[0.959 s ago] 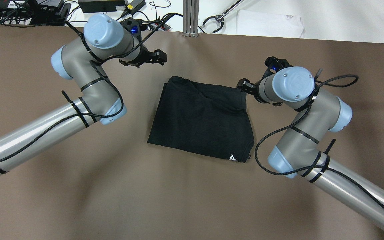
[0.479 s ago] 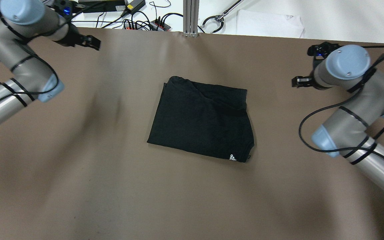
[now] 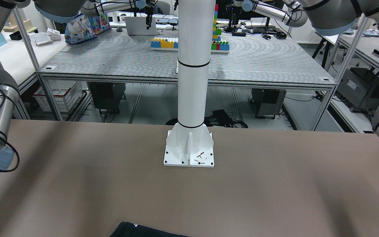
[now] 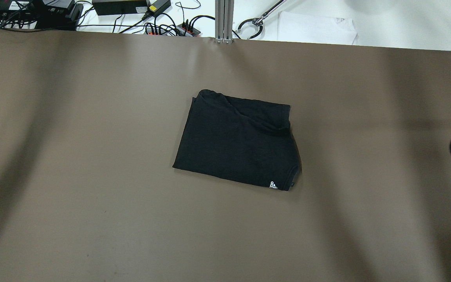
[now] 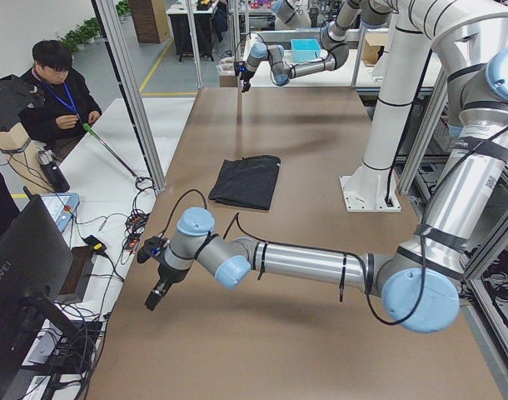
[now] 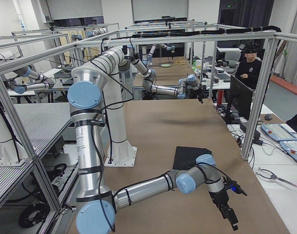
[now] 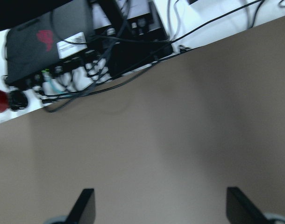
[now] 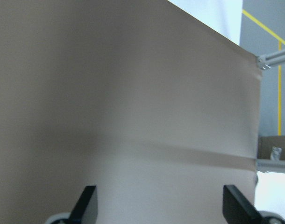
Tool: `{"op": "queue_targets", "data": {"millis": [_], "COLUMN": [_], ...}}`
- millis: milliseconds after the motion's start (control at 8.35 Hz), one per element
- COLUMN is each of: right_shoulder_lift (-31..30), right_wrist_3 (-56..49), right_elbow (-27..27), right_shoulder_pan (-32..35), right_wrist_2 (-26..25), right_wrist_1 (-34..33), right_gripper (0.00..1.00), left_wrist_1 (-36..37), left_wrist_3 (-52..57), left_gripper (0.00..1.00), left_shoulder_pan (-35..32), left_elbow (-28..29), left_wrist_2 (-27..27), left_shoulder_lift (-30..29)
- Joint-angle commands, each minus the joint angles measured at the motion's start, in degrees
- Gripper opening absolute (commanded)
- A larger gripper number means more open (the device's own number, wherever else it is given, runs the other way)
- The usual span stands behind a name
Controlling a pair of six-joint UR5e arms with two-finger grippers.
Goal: Fold clothes
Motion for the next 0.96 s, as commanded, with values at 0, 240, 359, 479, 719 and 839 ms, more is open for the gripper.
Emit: {"op": "queue_targets", "data": {"millis": [0,240,359,479,719,839], "right_shoulder_lift": [-16.04,-21.1,-20.32,-19.79,-18.83,-18.47], "right_wrist_3": [-12.64,-17.56,-20.29,-19.62,-19.61,-19.61], "right_elbow": [10.77,13.18,13.88,13.97,12.93,11.35], "right_shoulder_pan": [9.59,11.97,12.15,12.15,12.24,12.24], "right_wrist_2": [-0.78,-7.78,-7.9,-7.99,-9.56,-13.4], "right_wrist_1": [-0.42,0.02,-0.42,-0.42,-0.6,-0.69], "right_gripper": [0.94,0.94,0.94,0.94,0.94,0.94], "left_wrist_1": [-0.11,-1.08,-0.73,2.41,3.93,3.76], "left_wrist_3": [14.01,16.31,16.31,14.23,13.24,13.33], "left_gripper": [1.0,1.0,1.0,1.0,1.0,1.0], "left_shoulder_pan": [-11.21,-12.81,-12.9,-12.81,-12.73,-12.73], "left_elbow": [-4.94,-7.16,-8.99,-9.87,-9.97,-9.97], "left_wrist_2": [1.02,10.9,12.26,12.45,16.13,16.58], "left_shoulder_lift": [12.19,19.69,19.71,19.1,17.87,18.21]}}
